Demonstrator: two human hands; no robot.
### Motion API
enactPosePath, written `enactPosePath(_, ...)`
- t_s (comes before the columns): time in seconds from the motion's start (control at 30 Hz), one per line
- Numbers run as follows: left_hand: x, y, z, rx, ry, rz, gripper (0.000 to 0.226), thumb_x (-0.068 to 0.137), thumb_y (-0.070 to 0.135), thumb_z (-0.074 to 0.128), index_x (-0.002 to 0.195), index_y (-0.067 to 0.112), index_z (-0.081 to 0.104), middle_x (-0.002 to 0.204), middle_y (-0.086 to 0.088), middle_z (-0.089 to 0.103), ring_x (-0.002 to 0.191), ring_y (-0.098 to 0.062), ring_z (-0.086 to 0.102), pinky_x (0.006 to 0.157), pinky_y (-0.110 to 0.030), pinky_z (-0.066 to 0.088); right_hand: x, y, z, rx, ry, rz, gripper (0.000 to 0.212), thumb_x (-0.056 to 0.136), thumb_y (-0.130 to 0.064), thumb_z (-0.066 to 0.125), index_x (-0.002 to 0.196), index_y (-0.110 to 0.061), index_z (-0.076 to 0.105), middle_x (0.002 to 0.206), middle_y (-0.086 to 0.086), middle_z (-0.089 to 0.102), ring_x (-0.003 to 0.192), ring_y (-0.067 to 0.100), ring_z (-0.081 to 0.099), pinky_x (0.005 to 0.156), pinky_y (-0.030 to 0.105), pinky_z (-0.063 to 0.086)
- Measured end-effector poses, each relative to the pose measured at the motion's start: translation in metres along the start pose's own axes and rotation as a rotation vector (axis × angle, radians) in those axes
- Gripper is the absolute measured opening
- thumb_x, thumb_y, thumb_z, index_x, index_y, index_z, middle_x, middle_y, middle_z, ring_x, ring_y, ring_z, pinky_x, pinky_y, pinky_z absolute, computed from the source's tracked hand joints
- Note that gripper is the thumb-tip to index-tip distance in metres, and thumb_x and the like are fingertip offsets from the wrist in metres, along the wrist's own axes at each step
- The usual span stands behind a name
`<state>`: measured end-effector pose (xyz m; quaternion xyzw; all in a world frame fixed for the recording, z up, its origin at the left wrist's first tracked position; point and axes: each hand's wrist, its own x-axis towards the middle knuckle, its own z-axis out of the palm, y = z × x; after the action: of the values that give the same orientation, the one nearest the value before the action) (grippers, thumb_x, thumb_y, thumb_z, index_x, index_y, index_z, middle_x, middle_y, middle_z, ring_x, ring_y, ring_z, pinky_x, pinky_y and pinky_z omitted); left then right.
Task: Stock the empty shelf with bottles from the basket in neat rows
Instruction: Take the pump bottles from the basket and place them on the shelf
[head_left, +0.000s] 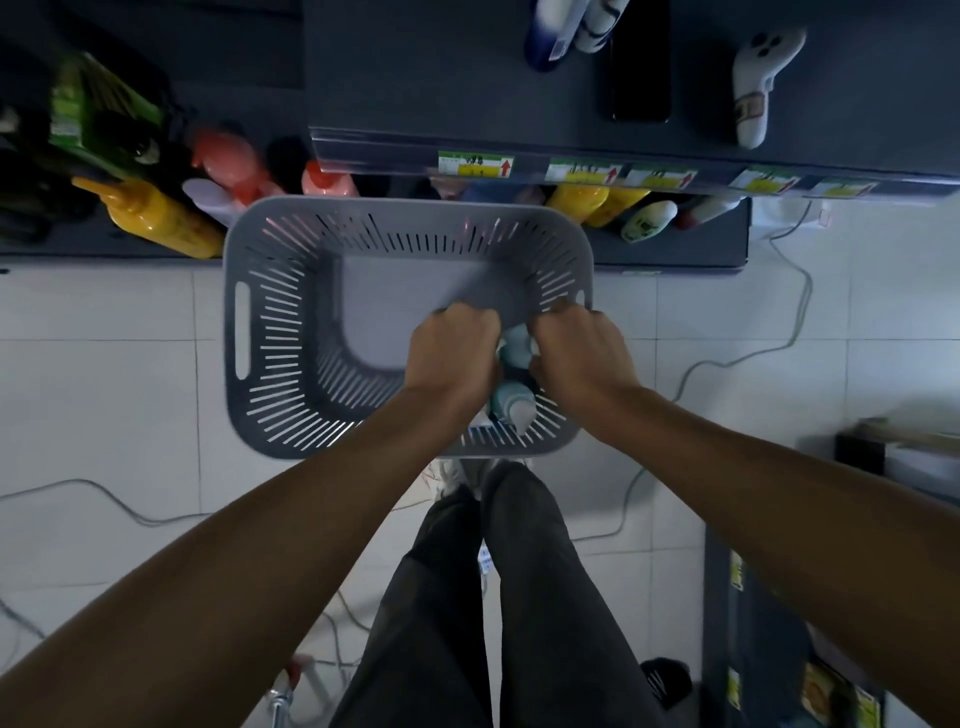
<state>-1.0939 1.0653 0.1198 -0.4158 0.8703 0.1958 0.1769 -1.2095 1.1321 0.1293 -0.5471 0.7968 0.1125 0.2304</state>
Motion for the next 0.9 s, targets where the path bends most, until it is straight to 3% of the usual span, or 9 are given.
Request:
enactPosePath(0.37,-0.031,0.009,-0.090,0.072,0.081,0.036,0.022,0.082,0.017,0.076,0.098,0.007,0.067,0.101,-0.017,0.067,0.094,-0.040,0.067,0.074,-0.044,0.053,-0.033,0.000,-0.076,0.060,0.063,-0.001,0.023,0.083,-0.018,0.071,0.104,-0.008,0.069,0.110,0.015,0.063,0.098,0.039,0.064,0.077,0.040,0.052)
enactPosePath(0.6,-0.060,0.023,-0.172,0.139,0.218,0.079,0.024,0.083,0.015,0.076,0.104,0.005,0.069,0.105,-0.020,0.068,0.099,-0.043,0.066,0.072,-0.043,0.052,-0.067,0.004,-0.153,0.170,0.159,0.079,0.015,0.076,-0.020,0.074,0.090,-0.018,0.074,0.092,0.010,0.068,0.087,0.032,0.065,0.066,0.033,0.051)
enactPosePath(0.8,-0.085,0.041,-0.248,0.127,0.270,0.111,0.021,0.076,0.019,0.081,0.089,0.012,0.066,0.087,-0.012,0.058,0.082,-0.038,0.061,0.061,-0.038,0.045,-0.101,0.019,-0.231,0.300,0.238,0.019,0.018,0.066,-0.017,0.077,0.084,-0.018,0.077,0.083,0.005,0.070,0.080,0.028,0.067,0.070,0.038,0.059)
enactPosePath(0.9,-0.097,0.054,-0.282,0.110,0.299,0.136,0.028,0.072,0.024,0.085,0.085,0.008,0.066,0.080,-0.009,0.057,0.071,-0.032,0.055,0.059,-0.037,0.049,-0.117,0.026,-0.264,0.286,0.291,-0.010,0.019,0.064,-0.020,0.080,0.083,-0.016,0.077,0.081,0.002,0.072,0.078,0.024,0.067,0.069,0.035,0.059)
